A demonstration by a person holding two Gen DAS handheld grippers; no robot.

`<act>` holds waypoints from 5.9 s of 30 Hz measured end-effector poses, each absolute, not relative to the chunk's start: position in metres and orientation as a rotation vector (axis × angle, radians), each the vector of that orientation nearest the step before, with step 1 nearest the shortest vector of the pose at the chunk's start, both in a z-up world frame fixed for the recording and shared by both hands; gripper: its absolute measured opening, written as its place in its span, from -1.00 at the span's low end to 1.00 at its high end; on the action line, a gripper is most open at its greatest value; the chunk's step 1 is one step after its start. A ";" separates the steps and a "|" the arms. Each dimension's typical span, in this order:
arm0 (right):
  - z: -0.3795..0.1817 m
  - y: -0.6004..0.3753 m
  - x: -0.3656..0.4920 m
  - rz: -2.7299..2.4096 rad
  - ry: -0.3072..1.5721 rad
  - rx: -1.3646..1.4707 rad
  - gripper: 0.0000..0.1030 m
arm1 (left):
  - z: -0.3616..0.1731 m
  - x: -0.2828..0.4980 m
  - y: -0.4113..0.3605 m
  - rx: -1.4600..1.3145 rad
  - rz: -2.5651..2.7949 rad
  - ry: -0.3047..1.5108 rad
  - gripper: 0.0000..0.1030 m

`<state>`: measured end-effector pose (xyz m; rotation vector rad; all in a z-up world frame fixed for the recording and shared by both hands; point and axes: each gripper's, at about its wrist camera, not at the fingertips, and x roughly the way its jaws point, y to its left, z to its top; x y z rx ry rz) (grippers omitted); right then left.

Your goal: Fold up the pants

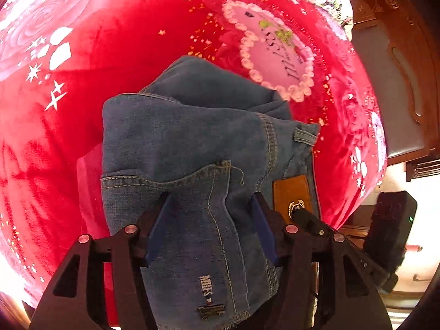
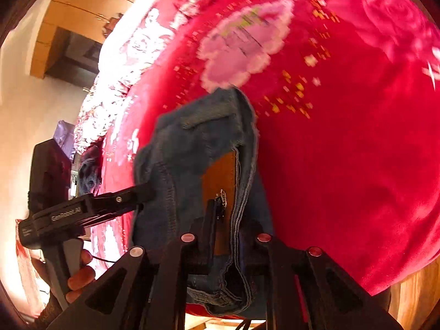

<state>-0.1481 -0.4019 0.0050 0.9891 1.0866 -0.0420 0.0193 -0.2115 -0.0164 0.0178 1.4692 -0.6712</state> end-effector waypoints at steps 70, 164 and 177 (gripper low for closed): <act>0.064 -0.422 -0.148 -0.045 1.065 0.843 -0.31 | -0.001 0.018 -0.146 0.052 -0.637 1.418 0.38; -0.006 -0.421 -0.121 0.071 1.100 0.989 0.04 | -0.048 0.029 -0.163 -0.051 -0.642 1.513 0.57; 0.038 -0.369 -0.101 0.075 1.195 0.613 -0.22 | -0.037 0.029 -0.153 -0.083 -0.611 1.515 0.01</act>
